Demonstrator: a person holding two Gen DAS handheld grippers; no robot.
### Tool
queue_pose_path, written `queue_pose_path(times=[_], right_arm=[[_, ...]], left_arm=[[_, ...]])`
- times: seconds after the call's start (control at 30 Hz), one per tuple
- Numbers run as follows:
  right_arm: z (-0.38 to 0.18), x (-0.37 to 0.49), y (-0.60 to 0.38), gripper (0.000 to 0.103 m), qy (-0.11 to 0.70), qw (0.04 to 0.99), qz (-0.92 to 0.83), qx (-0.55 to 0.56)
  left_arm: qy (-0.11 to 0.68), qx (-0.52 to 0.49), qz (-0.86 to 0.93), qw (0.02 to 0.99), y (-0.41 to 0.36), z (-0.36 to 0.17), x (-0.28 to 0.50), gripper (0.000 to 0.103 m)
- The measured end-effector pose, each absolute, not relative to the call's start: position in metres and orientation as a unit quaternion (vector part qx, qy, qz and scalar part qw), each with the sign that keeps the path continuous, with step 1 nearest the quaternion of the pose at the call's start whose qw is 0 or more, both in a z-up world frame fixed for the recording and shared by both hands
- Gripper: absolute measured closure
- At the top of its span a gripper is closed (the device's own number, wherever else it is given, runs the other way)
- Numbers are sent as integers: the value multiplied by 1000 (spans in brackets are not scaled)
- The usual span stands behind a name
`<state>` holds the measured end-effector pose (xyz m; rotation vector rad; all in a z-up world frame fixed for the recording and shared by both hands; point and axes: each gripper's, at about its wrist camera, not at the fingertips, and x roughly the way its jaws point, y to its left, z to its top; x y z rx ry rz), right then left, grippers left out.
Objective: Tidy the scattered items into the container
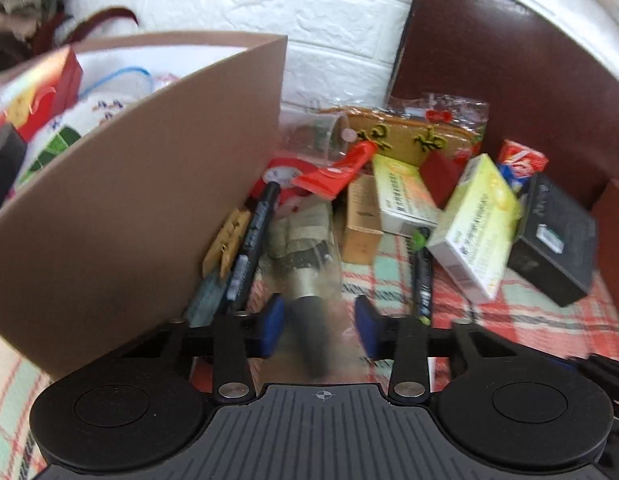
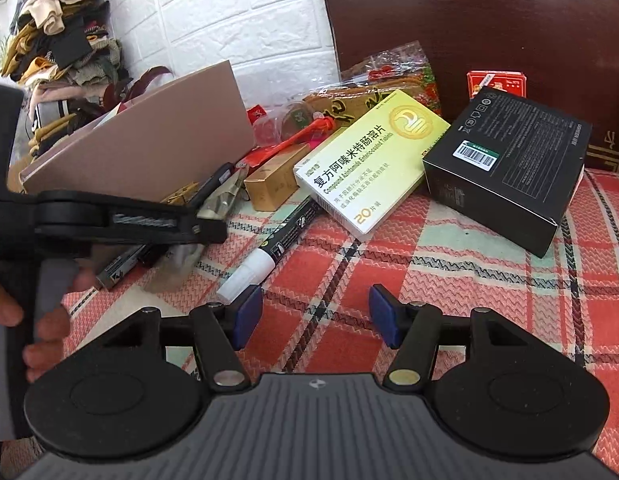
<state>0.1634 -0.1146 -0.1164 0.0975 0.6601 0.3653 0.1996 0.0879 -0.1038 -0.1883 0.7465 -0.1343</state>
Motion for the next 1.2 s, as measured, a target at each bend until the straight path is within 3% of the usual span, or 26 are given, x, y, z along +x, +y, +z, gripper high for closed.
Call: queue_pose_path(times=[0.13, 0.2, 0.27, 0.37, 0.5, 0.57, 0.73, 0.97, 1.2], right_arm=[[-116, 163, -117, 38, 321, 929, 177, 50], [-115, 164, -116, 38, 321, 929, 177, 48], [-115, 165, -113, 38, 320, 929, 179, 45], [-114, 168, -105, 38, 317, 929, 186, 38], [-112, 174, -94, 39, 313, 929, 195, 31], [-113, 178, -89, 39, 314, 928, 197, 28], [-118, 186, -78, 44, 321, 925, 200, 21], [-115, 182, -82, 79, 339, 916, 215, 15], [-112, 158, -102, 84, 364, 906, 215, 15]], left_arm=[[362, -88, -80, 924, 85, -103, 190, 62], [359, -103, -73, 925, 88, -101, 187, 61], [361, -117, -67, 923, 92, -102, 186, 49], [365, -128, -61, 920, 95, -104, 187, 39], [370, -127, -62, 918, 97, -107, 190, 37], [371, -116, -62, 919, 96, -107, 191, 52], [374, -105, -63, 919, 96, -107, 190, 56], [381, -108, -73, 915, 96, -106, 179, 58], [393, -98, -91, 910, 98, -104, 146, 57]])
